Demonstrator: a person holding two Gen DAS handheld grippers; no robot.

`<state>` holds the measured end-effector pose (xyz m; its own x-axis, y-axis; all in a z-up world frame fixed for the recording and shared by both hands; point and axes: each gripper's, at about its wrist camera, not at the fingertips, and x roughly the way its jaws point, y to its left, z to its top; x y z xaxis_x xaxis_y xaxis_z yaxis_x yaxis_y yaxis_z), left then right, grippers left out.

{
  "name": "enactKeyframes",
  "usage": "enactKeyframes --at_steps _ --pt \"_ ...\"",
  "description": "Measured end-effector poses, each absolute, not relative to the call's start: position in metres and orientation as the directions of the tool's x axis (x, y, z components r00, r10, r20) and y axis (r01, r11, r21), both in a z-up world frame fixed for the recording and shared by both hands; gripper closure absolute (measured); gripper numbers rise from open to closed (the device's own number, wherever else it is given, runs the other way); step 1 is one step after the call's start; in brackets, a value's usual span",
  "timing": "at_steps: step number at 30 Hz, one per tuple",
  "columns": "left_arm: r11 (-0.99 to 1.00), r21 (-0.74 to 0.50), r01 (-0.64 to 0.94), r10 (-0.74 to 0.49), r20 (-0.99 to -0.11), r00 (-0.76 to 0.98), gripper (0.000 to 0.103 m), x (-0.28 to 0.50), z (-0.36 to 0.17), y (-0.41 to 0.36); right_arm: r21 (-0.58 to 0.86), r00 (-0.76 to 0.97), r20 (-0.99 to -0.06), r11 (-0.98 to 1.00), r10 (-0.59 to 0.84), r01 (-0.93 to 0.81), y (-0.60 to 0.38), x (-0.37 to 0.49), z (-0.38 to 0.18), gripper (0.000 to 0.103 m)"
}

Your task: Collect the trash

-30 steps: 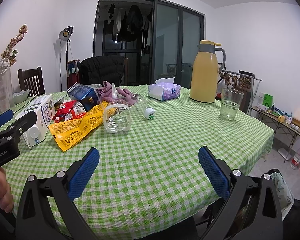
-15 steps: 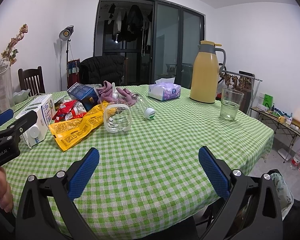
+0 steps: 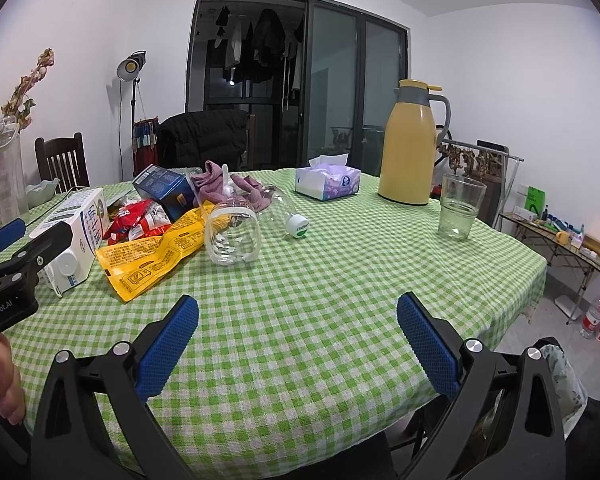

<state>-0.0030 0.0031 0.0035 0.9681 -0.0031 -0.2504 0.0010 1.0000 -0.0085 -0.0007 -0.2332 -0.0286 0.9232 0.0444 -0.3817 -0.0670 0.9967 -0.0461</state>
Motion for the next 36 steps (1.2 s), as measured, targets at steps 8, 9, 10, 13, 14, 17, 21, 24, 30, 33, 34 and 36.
enactKeyframes --at_steps 8,9,10,13,14,17,21,24,30,33,34,36 --pt "1.0 -0.007 0.001 -0.003 -0.25 0.968 0.007 -0.0029 0.0033 0.0029 -0.047 0.925 -0.377 0.997 0.042 -0.064 -0.2353 -0.0007 -0.0276 0.008" --pt "1.0 -0.007 0.001 -0.003 -0.25 0.968 0.007 -0.003 0.0034 0.0031 -0.047 0.925 -0.378 0.997 0.041 -0.064 -0.2353 -0.0007 -0.0274 0.008" --pt "1.0 -0.007 0.001 -0.003 -0.25 0.968 0.007 -0.0029 0.0034 0.003 -0.048 0.925 -0.379 0.997 0.041 -0.064 -0.2351 -0.0002 -0.0271 0.008" --pt "1.0 -0.008 0.001 -0.002 -0.249 0.968 0.007 -0.003 0.0034 0.0029 -0.048 0.925 -0.379 0.997 0.041 -0.064 -0.2352 -0.0003 -0.0274 0.008" --pt "1.0 -0.007 0.0 -0.002 -0.249 0.968 0.007 -0.0029 0.0033 0.0028 -0.049 0.925 -0.378 0.997 0.041 -0.064 -0.235 -0.0006 -0.0272 0.008" --pt "1.0 -0.007 0.0 -0.002 -0.25 0.968 0.007 -0.003 0.0033 0.0027 -0.05 0.924 -0.38 0.997 0.04 -0.064 -0.2353 0.0 -0.0273 0.008" --pt "1.0 -0.007 0.0 -0.002 -0.249 0.968 0.007 -0.003 0.0036 0.0028 -0.052 0.924 -0.38 0.997 0.04 -0.064 -0.2345 -0.0003 -0.0272 0.008" --pt "1.0 -0.007 0.0 -0.002 -0.249 0.968 0.007 -0.0031 0.0035 0.0027 -0.053 0.924 -0.381 0.997 0.039 -0.064 -0.2335 -0.0002 -0.0276 0.008" --pt "1.0 -0.006 -0.001 -0.001 -0.248 0.969 0.007 -0.0033 0.0036 0.0027 -0.053 0.924 -0.38 0.997 0.039 -0.064 -0.2334 -0.0006 -0.0279 0.008" --pt "1.0 -0.005 -0.003 0.001 -0.246 0.969 0.007 -0.0032 0.0044 0.0027 -0.053 0.925 -0.379 0.997 0.039 -0.064 -0.2334 -0.0006 -0.0277 0.008" --pt "1.0 -0.007 -0.007 0.005 -0.248 0.969 0.007 -0.0031 0.0043 0.0029 -0.052 0.925 -0.378 0.996 0.041 -0.065 -0.2334 -0.0006 -0.0275 0.008" --pt "1.0 -0.013 -0.014 0.01 -0.264 0.964 0.007 -0.001 0.0101 0.0038 -0.05 0.925 -0.377 0.997 0.043 -0.067 -0.234 -0.001 -0.027 0.008"
